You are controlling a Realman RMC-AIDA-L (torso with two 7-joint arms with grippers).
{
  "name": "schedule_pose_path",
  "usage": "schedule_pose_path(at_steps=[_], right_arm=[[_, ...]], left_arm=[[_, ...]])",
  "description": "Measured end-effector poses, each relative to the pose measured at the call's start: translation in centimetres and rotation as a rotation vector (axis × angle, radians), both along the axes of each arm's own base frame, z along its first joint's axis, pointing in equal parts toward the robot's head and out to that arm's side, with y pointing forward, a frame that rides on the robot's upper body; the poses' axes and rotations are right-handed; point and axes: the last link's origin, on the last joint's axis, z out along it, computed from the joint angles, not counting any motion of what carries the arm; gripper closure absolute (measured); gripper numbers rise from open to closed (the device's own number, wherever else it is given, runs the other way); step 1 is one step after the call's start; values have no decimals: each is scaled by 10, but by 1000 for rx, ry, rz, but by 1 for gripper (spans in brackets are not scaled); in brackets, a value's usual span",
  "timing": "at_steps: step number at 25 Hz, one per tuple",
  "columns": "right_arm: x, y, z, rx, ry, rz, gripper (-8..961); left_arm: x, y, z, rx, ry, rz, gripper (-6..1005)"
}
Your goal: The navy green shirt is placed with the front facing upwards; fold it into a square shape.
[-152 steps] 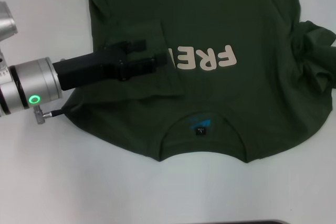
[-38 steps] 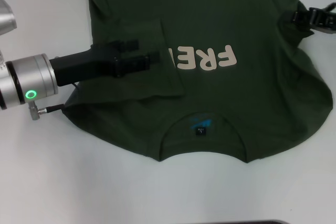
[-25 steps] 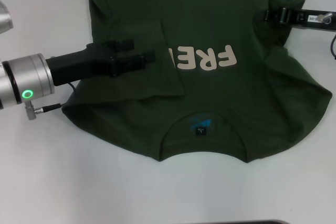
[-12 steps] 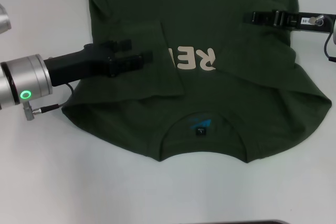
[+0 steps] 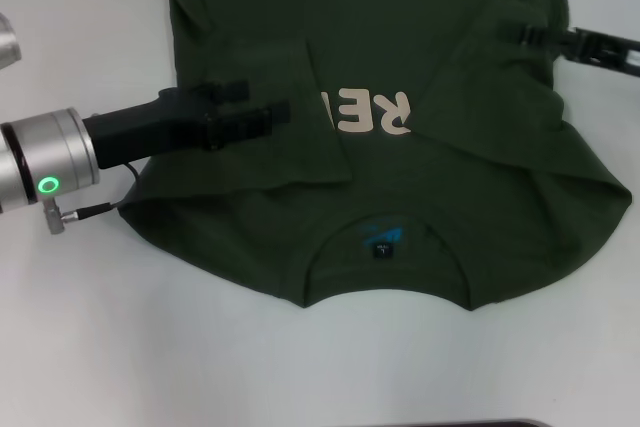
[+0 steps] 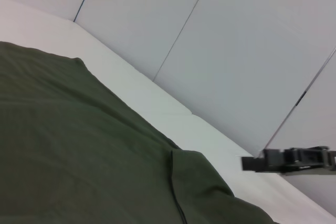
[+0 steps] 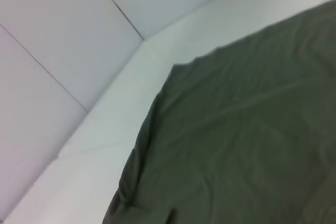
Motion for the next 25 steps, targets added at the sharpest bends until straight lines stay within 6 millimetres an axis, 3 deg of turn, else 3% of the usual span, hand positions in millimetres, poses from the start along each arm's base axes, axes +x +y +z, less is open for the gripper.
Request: schedule_pose_path(at_steps=[4,10,14,19,25], right_arm=[[22,-24,14,36,27,-36,192],[55,-52,39,19,74,-183,197],[64,-67,53,-25,102,-235,201],[70,-71,69,-131,93,-319,204],[66,-64,72,-246,67,-373,205]], left_arm=[[-1,-2,-1,-3,-2,1,124],[-1,-3,-1,-4,-2,3,124],[-1,-3,-1,-10,-3,-3,124],[-2,-5,-3,-26,12,-9,124],[-2,-6,-4,-27,12,-8,124]])
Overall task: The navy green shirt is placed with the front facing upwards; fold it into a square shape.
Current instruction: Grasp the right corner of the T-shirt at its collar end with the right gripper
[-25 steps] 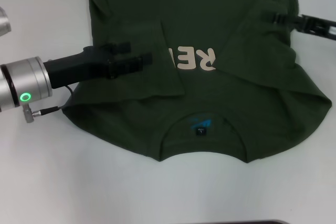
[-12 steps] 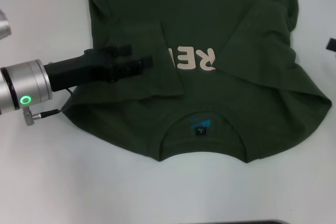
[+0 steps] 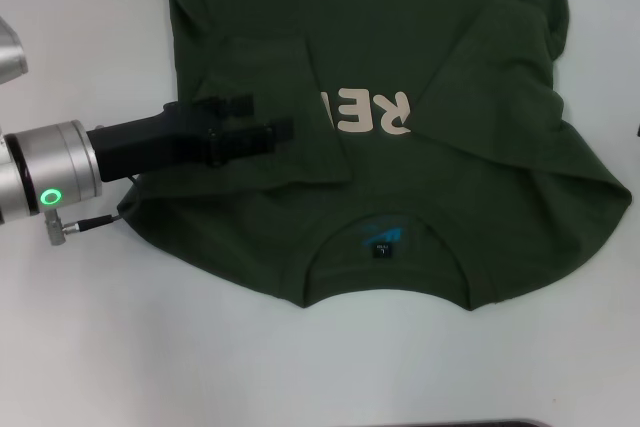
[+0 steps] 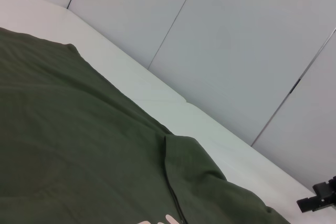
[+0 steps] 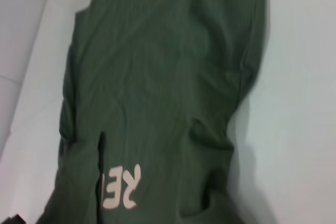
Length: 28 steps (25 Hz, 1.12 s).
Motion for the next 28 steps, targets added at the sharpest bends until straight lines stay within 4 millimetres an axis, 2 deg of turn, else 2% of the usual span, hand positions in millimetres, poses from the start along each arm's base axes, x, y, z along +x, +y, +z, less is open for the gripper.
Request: schedule_pose_path(at_steps=[10,28], right_arm=[[-4,11,-19,-83,-54,-15,208],[2,0,-28,-114,-58,-41,208]], left_arm=[[-1,-1,0,-6,11,-2,124],[-1,2,2,6,14,-4,128]])
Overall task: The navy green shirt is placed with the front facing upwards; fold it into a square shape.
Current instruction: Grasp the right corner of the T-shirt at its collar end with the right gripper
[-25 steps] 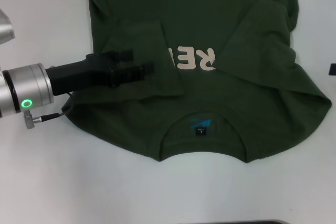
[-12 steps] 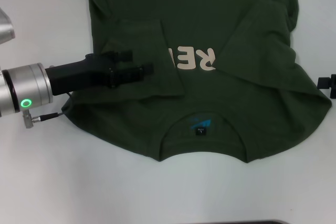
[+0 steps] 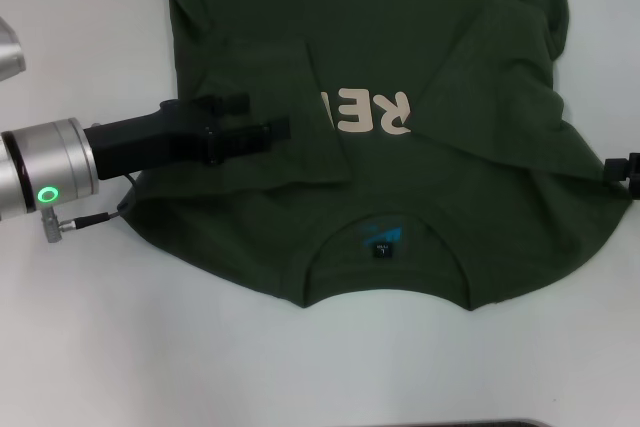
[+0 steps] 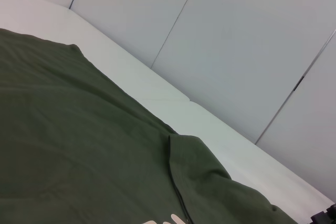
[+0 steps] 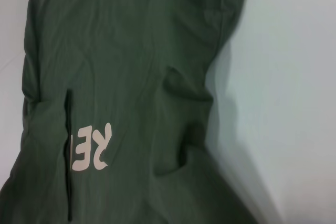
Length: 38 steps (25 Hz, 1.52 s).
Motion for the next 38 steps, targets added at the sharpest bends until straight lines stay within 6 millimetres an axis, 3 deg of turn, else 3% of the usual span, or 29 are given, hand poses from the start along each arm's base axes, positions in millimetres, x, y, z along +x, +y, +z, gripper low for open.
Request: schedule_pose_path(at_steps=[19,38], right_arm=[[2,-10,-7,-3,21,0,207],[2,-10,-11,14,33,-11,330]], left_arm=[[1,2,1,5,3,-1,135],[2,4,2,8,4,-5,143]])
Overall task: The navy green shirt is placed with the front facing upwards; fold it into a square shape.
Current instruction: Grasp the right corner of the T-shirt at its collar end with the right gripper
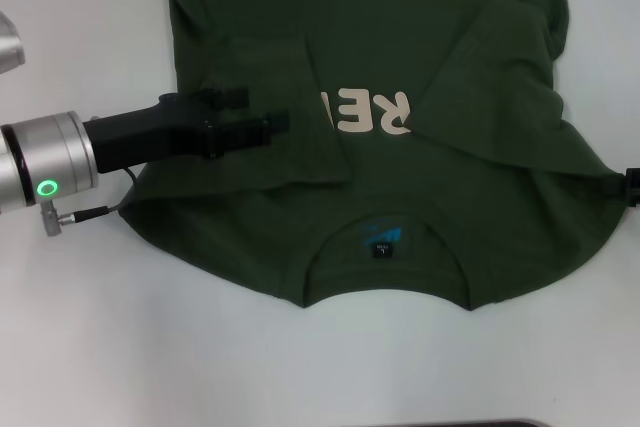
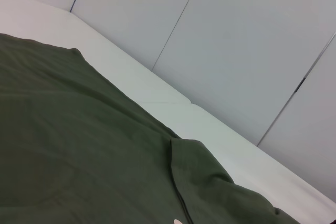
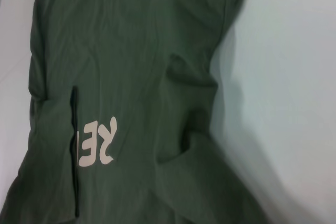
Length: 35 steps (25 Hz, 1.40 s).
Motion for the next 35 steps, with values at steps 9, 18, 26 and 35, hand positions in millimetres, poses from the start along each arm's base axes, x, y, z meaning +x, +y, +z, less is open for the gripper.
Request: schedule_pose_path(at_steps=[9,18,26,35], right_arm=[[-2,1,-1,1,8,5,633],[0,-2,-2,0,9,-6,908],[7,-18,5,50,31,23,908],[21,-44,11,109,34,12,909]], left_arm=[[0,1,1,5,4,-3,146],[0,1,2,5,5,-5,150],[-1,-1,2,2,2,-5,153],[-6,-4,4,-1,6,11,156]])
